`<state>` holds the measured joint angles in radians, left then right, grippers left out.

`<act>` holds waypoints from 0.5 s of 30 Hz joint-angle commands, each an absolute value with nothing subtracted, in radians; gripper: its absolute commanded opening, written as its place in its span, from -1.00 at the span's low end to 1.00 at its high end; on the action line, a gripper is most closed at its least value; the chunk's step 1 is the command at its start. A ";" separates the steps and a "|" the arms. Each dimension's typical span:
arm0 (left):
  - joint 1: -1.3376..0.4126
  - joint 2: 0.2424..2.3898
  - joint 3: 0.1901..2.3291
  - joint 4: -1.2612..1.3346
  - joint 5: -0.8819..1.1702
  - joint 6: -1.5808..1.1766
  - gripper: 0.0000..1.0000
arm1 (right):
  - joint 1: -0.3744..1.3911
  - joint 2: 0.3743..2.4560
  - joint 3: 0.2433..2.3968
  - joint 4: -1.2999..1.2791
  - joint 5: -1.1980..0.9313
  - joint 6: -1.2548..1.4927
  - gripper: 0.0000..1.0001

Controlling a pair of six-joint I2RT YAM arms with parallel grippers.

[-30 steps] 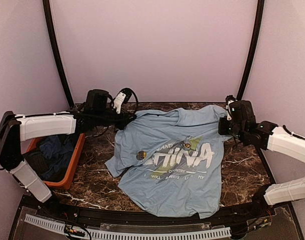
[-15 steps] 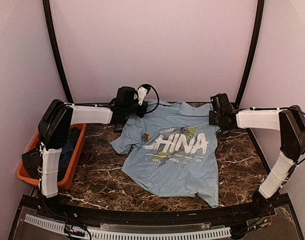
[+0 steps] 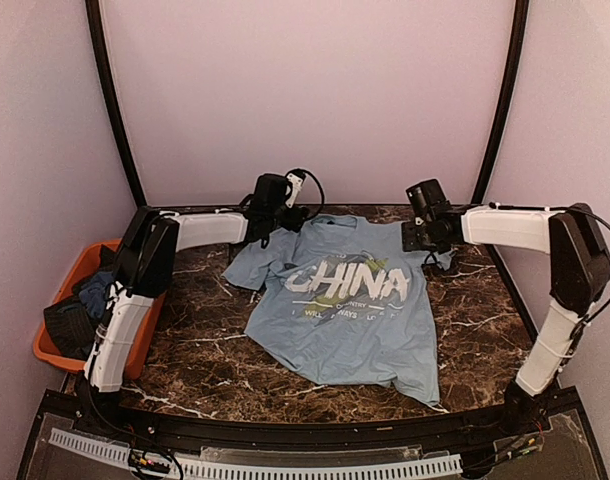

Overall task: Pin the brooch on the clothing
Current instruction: Smooth out the clothing with brooches at the center of the board.

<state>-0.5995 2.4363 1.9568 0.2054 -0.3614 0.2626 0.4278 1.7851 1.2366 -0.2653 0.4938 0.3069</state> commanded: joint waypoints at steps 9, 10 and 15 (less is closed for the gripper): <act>-0.697 1.910 1.565 -0.025 -0.185 0.023 0.98 | 0.729 1.398 0.914 -0.350 0.042 0.312 0.33; -0.714 1.875 1.507 -0.024 -0.177 0.014 0.98 | 0.736 1.378 0.891 -0.352 0.029 0.328 0.33; -0.855 1.676 1.124 -0.007 -0.190 -0.116 0.92 | 0.736 1.387 0.870 -0.356 0.071 0.372 0.33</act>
<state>-0.7647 1.7500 1.3495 0.0544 -0.2169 0.0078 0.7341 1.3743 0.8726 -0.3454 0.0765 0.3252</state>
